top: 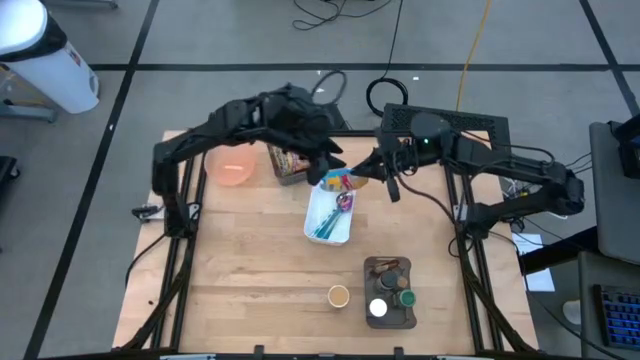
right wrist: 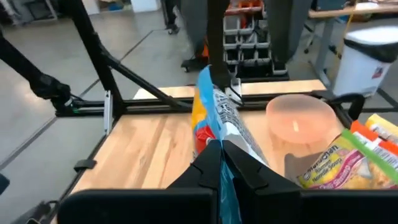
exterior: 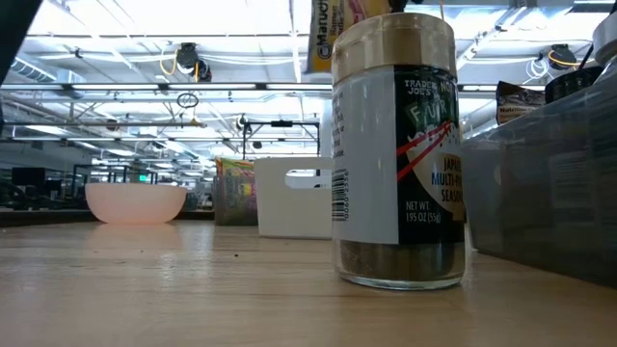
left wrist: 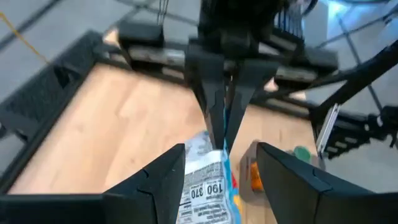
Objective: Pick & Place Food Item
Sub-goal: Put the blue noodle pack into the top black bin
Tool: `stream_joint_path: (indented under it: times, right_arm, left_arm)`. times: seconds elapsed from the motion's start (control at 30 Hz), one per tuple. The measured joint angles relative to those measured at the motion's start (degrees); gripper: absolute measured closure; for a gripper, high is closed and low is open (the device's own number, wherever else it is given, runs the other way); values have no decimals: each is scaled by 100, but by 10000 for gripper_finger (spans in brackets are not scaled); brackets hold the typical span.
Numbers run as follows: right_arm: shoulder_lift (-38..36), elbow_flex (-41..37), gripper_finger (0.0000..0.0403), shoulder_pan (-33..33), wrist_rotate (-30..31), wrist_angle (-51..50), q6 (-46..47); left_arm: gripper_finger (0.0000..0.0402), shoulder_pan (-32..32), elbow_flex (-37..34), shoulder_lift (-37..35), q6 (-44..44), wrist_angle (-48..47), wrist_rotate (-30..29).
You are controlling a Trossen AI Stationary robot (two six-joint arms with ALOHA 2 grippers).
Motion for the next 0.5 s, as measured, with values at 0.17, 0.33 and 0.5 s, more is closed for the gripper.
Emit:
stream_joint_path:
  times: [0.17,0.33,0.5]
  right_arm:
    - [151,1,403,-147,-359,-8,-163]
    - [357,1,403,-145,-524,-17,-204]
    - [532,1,403,-141,-622,41,-163]
  left_arm:
    - [195,4,536,523,-65,-435,322]
    - [195,34,553,657,-111,-767,561]
    - [195,52,562,696,-70,-1228,558]
